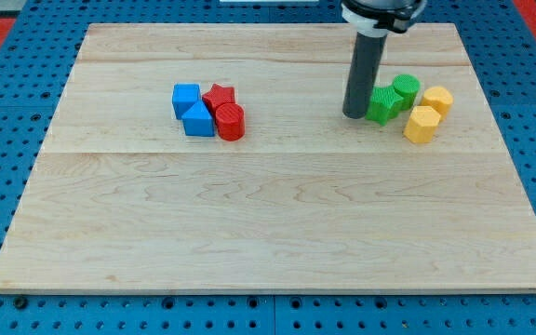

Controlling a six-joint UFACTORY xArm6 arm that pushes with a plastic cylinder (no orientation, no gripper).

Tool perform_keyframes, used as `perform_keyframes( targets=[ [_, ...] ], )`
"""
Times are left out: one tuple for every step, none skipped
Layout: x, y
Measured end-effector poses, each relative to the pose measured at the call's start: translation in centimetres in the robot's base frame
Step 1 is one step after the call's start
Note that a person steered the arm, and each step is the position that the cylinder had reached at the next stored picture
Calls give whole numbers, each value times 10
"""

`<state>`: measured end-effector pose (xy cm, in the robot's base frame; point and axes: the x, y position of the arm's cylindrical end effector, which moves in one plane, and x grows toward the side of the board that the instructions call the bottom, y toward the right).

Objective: Push the green star into the red circle

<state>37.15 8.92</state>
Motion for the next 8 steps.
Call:
perform_keyframes(
  targets=[
    [-58,-26],
    [-90,81],
    [-72,130],
    [-26,107],
    [5,77],
    [16,14],
    [18,-43],
    [47,-50]
  ],
)
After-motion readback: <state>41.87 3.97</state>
